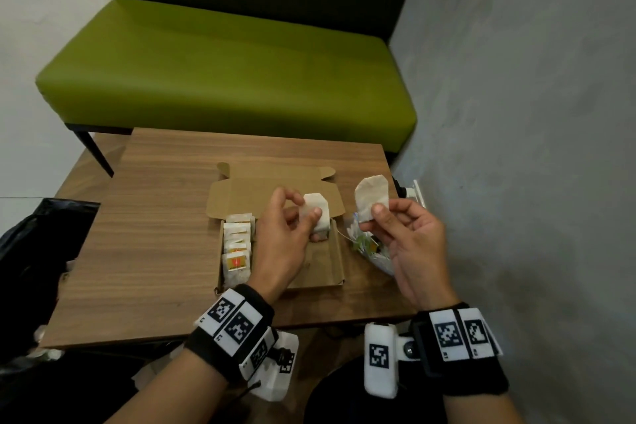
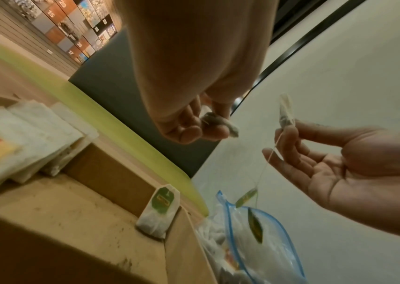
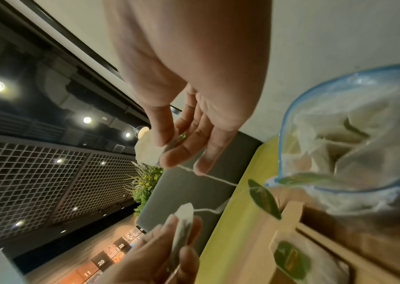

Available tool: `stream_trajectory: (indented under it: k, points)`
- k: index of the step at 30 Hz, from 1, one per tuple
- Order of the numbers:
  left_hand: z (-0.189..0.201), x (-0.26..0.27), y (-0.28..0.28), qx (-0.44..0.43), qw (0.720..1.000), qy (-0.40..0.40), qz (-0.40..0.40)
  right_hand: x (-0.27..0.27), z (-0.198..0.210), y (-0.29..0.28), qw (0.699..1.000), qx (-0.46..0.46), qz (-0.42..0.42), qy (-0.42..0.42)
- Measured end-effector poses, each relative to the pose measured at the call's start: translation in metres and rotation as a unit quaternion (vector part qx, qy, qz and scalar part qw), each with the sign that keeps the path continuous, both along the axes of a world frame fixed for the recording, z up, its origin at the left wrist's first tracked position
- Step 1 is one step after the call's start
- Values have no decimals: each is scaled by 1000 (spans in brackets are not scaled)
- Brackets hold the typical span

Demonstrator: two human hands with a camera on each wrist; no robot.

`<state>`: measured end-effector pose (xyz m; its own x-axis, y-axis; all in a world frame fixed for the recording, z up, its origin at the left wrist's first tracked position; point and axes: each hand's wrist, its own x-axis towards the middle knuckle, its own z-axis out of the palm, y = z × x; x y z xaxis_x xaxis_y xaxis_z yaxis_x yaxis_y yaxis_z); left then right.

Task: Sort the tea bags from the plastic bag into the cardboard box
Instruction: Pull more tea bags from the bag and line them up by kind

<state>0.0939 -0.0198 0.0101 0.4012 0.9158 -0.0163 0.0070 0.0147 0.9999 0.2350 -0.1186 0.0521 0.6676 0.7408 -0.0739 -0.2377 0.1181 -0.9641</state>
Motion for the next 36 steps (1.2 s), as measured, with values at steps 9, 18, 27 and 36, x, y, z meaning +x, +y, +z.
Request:
stream_trajectory:
  k: [9,18,27,36]
  points:
    - [23,-26,9,72,997,13,-34,-41,-12,26,999,-15,16,23]
    - [30,-35,15,87,994,21,-60,-55,-13,29,997,-54,54,2]
    - [37,-47,20,80,995,42,-43,-54,-10,28,999,-20,24,-34]
    - [43,-81,49,95,993,29,71,-28,-15,13,996,-19,-74,-54]
